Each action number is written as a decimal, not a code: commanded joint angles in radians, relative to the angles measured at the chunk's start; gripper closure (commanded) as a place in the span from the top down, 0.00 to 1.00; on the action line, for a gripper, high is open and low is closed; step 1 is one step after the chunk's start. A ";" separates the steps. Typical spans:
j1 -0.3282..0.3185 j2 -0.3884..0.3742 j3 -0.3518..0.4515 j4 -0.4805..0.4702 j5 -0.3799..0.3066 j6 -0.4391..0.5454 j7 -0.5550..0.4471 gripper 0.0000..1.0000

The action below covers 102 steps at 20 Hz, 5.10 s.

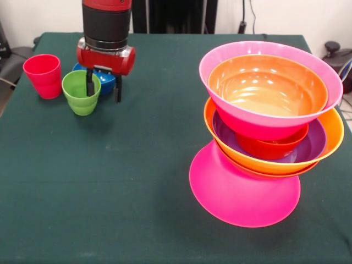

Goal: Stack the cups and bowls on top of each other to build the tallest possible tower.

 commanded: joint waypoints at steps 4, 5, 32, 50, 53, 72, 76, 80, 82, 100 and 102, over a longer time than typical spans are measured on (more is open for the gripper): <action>0.067 0.042 0.002 -0.075 -0.084 0.008 -0.053 0.00; 0.070 0.041 0.001 -0.074 -0.087 0.010 -0.056 0.00; 0.055 -0.039 0.065 0.000 -0.031 0.022 -0.103 1.00; 0.010 -0.008 0.087 -0.002 -0.003 0.007 -0.035 1.00; -0.005 -0.017 0.112 0.003 0.023 0.024 -0.035 1.00; -0.009 -0.082 0.150 -0.023 0.102 0.146 -0.092 1.00; -0.011 -0.084 0.139 -0.010 0.102 0.144 -0.084 1.00; -0.013 -0.079 0.142 -0.014 0.096 0.134 -0.085 1.00; -0.015 -0.072 0.145 -0.019 0.090 0.125 -0.088 1.00; -0.018 0.054 0.183 -0.225 0.149 0.185 -0.096 1.00; -0.020 0.049 0.182 -0.229 0.150 0.198 -0.104 1.00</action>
